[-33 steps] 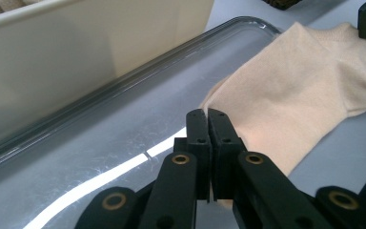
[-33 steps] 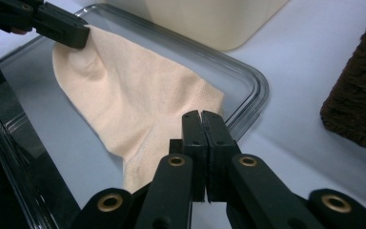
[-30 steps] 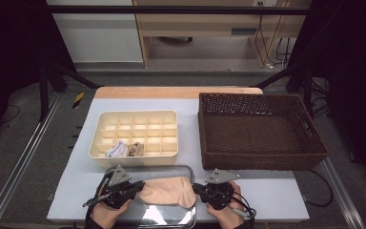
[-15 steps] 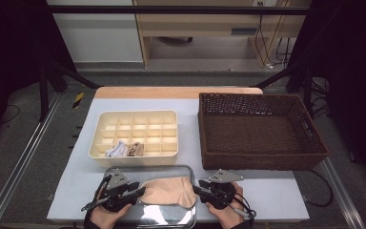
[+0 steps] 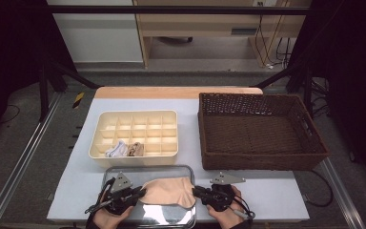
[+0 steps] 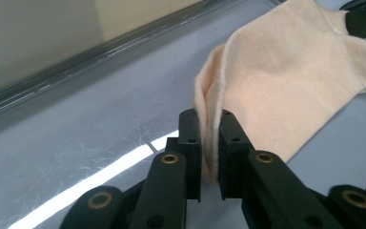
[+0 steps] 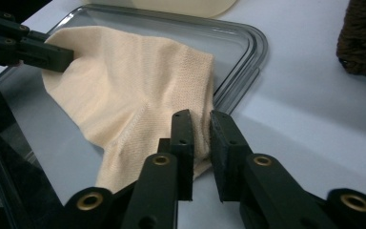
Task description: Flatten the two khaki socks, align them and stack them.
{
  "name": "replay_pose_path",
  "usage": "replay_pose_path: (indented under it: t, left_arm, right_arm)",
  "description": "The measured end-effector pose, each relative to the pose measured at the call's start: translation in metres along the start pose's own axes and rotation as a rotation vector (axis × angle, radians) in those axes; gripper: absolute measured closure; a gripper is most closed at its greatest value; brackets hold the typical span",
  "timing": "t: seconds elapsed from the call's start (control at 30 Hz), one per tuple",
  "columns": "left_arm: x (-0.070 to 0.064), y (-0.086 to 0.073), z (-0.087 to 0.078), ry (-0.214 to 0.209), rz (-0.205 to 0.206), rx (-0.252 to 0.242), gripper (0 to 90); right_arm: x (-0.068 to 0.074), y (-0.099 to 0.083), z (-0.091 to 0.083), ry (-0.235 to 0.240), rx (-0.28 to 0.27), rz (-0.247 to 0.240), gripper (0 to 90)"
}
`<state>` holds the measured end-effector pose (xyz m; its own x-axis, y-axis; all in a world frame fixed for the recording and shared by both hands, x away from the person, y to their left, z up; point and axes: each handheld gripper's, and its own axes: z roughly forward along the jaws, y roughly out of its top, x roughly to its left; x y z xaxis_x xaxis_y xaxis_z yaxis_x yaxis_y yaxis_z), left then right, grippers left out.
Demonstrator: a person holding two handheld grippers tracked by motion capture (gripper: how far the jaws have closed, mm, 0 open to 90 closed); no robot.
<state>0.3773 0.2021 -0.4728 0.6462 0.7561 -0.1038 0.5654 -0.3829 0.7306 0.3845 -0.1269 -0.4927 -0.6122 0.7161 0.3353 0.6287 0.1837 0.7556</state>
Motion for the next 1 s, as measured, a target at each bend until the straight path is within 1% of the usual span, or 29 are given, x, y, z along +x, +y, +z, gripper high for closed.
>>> replay_pose_path:
  t: [0.1, 0.13, 0.17, 0.2, 0.23, 0.27, 0.3, 0.37, 0.43, 0.47, 0.53, 0.6, 0.7, 0.73, 0.77, 0.83, 0.93, 1.0]
  left_arm:
    - [0.000, 0.000, -0.001, 0.006, 0.000, -0.008, 84.5]
    - [0.000, 0.000, -0.001, 0.001, -0.004, -0.015, 84.5]
    - [-0.001, 0.000, -0.001, -0.008, -0.006, -0.016, 84.6]
    - [-0.003, 0.001, -0.001, -0.016, -0.002, -0.014, 84.6]
    - [-0.007, 0.001, 0.001, -0.019, 0.007, -0.010, 84.5]
    - [-0.007, 0.001, 0.001, -0.019, 0.007, -0.010, 84.4]
    - [-0.009, 0.001, 0.002, -0.020, 0.016, -0.007, 84.4]
    - [-0.013, 0.002, 0.004, -0.018, 0.020, -0.009, 83.9]
    - [-0.014, 0.002, 0.005, -0.003, 0.031, -0.014, 81.1]
    - [-0.015, 0.002, 0.005, 0.003, 0.032, -0.018, 78.6]
    - [-0.014, 0.003, 0.003, 0.012, 0.029, -0.036, 71.2]
    - [-0.012, 0.006, -0.001, 0.005, 0.026, -0.067, 64.8]
    - [-0.010, 0.012, -0.010, 0.022, 0.033, -0.118, 56.7]
    - [-0.011, 0.015, -0.014, 0.024, 0.033, -0.142, 55.9]
    - [-0.011, 0.018, -0.016, 0.025, 0.041, -0.147, 54.8]
    - [-0.013, 0.023, -0.020, 0.020, 0.049, -0.175, 54.1]
    - [-0.018, 0.032, -0.021, 0.017, 0.070, -0.185, 53.6]
    - [-0.024, 0.038, -0.018, 0.008, 0.081, -0.186, 54.2]
  right_arm:
    - [0.001, 0.004, -0.002, -0.018, 0.015, -0.032, 82.9]
    - [0.000, 0.006, -0.004, -0.028, 0.008, -0.046, 83.0]
    - [-0.001, 0.008, -0.006, -0.041, 0.000, -0.050, 83.0]
    - [-0.004, 0.011, -0.010, -0.078, -0.020, -0.082, 82.9]
    - [-0.004, 0.012, -0.010, -0.093, -0.024, -0.088, 82.9]
    - [-0.004, 0.012, -0.010, -0.093, -0.024, -0.088, 82.9]
    - [-0.006, 0.012, -0.010, -0.110, -0.020, -0.104, 82.8]
    - [-0.007, 0.012, -0.006, -0.148, 0.005, -0.125, 82.4]
    - [-0.008, 0.012, -0.004, -0.162, 0.011, -0.134, 81.5]
    - [-0.008, 0.013, -0.004, -0.162, 0.006, -0.135, 80.5]
    - [-0.008, 0.013, -0.007, -0.156, -0.012, -0.119, 76.2]
    - [-0.009, 0.014, -0.011, -0.151, -0.040, -0.115, 73.2]
    - [-0.010, 0.016, -0.017, -0.149, -0.076, -0.116, 67.3]
    - [-0.010, 0.016, -0.019, -0.153, -0.083, -0.116, 66.3]
    - [-0.011, 0.016, -0.022, -0.160, -0.100, -0.119, 65.1]
    - [-0.012, 0.016, -0.026, -0.163, -0.112, -0.117, 64.3]
    - [-0.013, 0.014, -0.030, -0.160, -0.124, -0.105, 63.3]
    - [-0.014, 0.011, -0.033, -0.165, -0.125, -0.091, 61.1]
